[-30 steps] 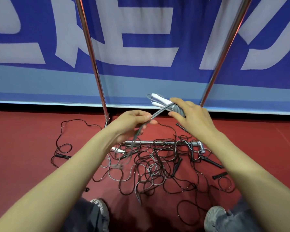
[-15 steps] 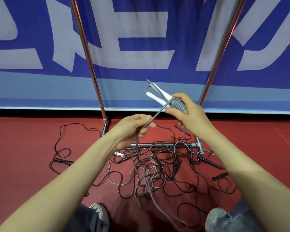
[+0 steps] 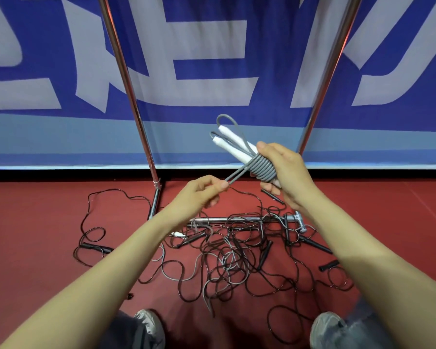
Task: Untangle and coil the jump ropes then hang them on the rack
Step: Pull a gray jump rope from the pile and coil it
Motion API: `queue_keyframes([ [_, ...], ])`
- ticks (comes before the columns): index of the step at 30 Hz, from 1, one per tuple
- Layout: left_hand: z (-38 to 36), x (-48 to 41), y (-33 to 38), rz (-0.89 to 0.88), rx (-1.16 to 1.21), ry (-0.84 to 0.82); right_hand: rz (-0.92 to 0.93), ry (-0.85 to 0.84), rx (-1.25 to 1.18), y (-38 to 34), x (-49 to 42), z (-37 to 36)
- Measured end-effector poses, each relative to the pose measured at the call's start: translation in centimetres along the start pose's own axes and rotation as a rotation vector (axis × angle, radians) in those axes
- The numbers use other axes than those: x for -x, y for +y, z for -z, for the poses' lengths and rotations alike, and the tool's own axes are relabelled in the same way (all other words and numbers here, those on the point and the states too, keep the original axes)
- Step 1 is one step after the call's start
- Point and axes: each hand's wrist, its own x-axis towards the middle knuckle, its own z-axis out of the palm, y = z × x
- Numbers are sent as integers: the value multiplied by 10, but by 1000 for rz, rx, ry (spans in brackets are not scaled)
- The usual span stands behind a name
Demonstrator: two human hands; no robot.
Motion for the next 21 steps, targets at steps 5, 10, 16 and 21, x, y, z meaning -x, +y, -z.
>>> queue_keyframes([
  [5,13,-1,-6,4,76,-81,-15,-192,81,-4,6,2],
  [10,27,-5,5,-10,-26,-74,-118,-662,524,4,16,-1],
  [16,14,-6,17,-87,-105,-70,-153,-646,975,24,10,0],
  [21,5,6,29,-142,-132,-17,119,-465,1270,33,-1,7],
])
